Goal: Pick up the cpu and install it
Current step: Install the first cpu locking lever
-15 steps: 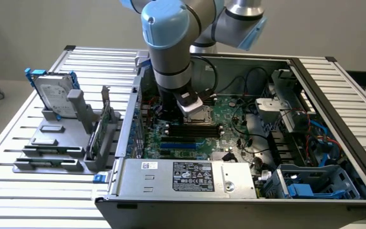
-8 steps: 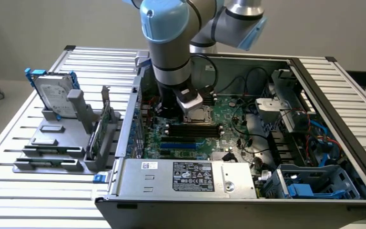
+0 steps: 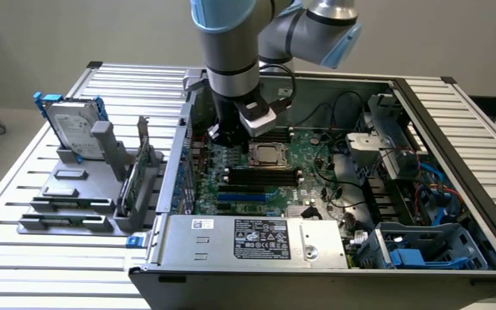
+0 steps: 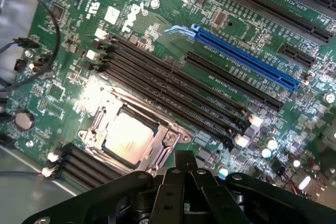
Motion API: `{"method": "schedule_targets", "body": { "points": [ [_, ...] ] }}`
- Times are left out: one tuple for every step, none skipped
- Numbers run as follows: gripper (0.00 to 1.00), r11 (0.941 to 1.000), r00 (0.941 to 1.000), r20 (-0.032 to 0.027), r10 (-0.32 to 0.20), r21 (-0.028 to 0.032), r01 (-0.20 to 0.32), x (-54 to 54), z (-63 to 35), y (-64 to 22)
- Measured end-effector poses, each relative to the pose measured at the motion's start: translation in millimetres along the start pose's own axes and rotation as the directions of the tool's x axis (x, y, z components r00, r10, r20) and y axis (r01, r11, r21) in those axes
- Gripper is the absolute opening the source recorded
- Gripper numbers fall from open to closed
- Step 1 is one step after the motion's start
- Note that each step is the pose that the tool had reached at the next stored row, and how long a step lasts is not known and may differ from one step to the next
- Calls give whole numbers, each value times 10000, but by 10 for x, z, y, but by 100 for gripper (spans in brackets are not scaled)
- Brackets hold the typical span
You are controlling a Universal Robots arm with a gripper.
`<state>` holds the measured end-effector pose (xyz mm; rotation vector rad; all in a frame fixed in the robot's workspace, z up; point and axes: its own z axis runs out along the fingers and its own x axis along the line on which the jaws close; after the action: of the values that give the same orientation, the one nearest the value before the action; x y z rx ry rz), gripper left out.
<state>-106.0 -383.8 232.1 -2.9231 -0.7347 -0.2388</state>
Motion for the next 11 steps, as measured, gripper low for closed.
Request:
{"method": "schedule_targets", "body": {
  "points": [
    [11, 10000, 10000, 14, -57, 2, 57, 9, -19, -12],
    [11, 9999, 9999, 31, -136, 0, 136, 15, -34, -21],
    [11, 9997, 9997, 51, -236, -5, 236, 19, -48, -28],
    [11, 9994, 9994, 71, -336, -11, 336, 22, -60, -33],
    [11, 9990, 9990, 95, -442, -21, 442, 24, -72, -37],
    [11, 9985, 9984, 123, -552, -33, 552, 26, -85, -41],
    [11, 9978, 9977, 152, -661, -46, 662, 28, -100, -46],
    [11, 9970, 9969, 176, -768, -56, 769, 31, -115, -50],
    [11, 9962, 9960, 199, -873, -63, 874, 34, -132, -55],
    [11, 9951, 9949, 223, -980, -68, 982, 38, -150, -59],
    [11, 9940, 9938, 244, -1088, -67, 1090, 42, -169, -64]
  ]
}}
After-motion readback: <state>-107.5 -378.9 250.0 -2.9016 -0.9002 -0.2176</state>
